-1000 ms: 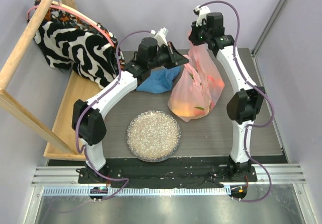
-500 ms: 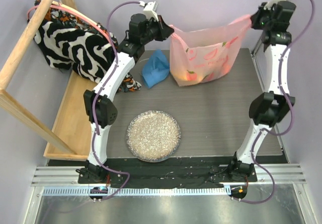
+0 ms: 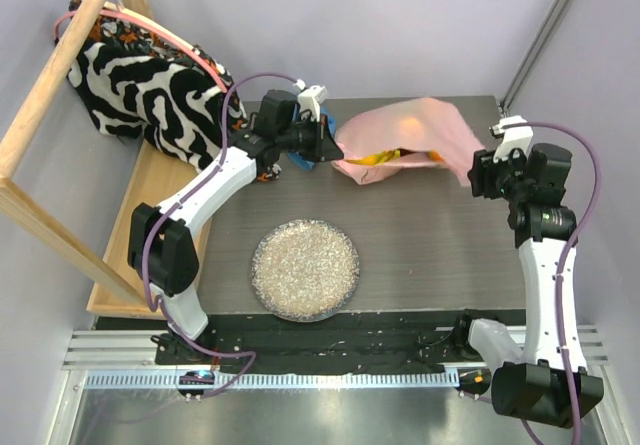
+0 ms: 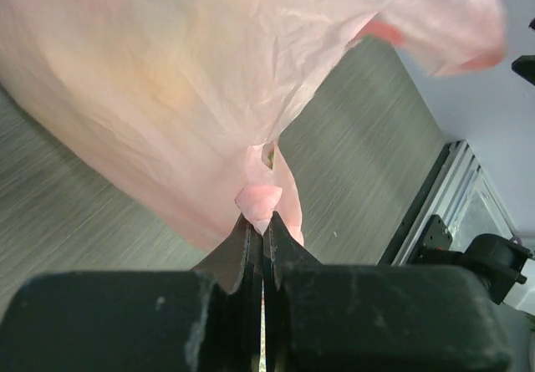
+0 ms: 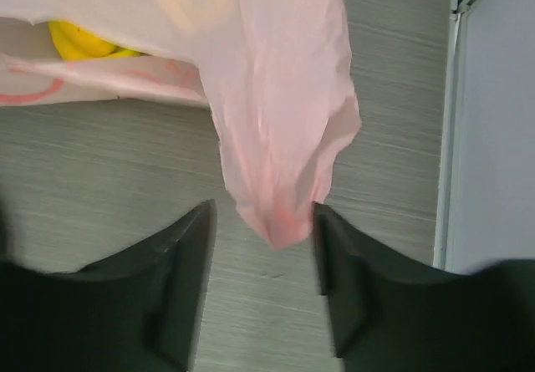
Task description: Take the fake fruits out of the plastic bag
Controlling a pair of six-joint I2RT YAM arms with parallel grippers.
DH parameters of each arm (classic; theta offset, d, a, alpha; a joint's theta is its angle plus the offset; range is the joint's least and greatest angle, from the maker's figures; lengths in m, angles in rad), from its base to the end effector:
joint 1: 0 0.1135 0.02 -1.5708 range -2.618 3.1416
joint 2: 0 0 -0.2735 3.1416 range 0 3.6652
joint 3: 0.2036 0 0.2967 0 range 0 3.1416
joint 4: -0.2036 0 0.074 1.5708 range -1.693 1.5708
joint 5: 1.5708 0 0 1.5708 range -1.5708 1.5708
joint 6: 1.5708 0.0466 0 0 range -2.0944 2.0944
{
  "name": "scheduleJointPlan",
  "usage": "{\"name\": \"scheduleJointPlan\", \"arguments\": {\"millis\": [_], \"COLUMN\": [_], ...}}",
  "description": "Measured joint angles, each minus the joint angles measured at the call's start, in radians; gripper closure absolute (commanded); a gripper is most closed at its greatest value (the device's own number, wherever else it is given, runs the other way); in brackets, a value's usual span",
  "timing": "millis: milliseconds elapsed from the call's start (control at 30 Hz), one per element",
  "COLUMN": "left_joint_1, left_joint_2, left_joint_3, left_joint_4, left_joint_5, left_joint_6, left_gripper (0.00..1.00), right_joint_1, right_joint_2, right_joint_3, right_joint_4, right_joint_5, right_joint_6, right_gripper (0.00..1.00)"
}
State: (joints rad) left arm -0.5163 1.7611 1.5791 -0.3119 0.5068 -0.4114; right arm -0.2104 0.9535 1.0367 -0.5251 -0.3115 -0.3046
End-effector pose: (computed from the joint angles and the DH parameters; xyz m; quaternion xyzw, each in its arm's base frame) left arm 0.3970 -0.2514 0.3341 0.1720 0.8232 -0.4146 0.3477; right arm 0.2507 -0.0389 0.3698 -0.1222 0.8298 -0.0078 0.5444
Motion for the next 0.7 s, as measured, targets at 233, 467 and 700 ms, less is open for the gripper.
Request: {"name": "scheduleJointPlan", "arguments": {"millis": [233,467,700], "left_joint_1": [-0.008,-0.008,-0.011], "left_joint_2": [-0.001,-0.008,-0.044], "left_joint_3": [0.045,0.071,0.061], "left_joint_4": [-0.002,0.024,-0.014], "left_joint_5": [0.018,0.018,0.014], "left_joint_6": [-0.021,-0.096,-0.057], "left_gripper": [1.0,1.0,1.0], "right_joint_1": [0.019,0.303,0.42], "right_joint_2": [0.175,0.225,0.467], "right_joint_3": [0.427,0.547,0.391], "right_joint_4": [-0.149,-0.125,-0.089], "right_joint_5": [-0.117,-0.185,-0.116], "right_joint_6": [0.023,0.031,0.028], "right_gripper": [0.29,0.68,0.73]}}
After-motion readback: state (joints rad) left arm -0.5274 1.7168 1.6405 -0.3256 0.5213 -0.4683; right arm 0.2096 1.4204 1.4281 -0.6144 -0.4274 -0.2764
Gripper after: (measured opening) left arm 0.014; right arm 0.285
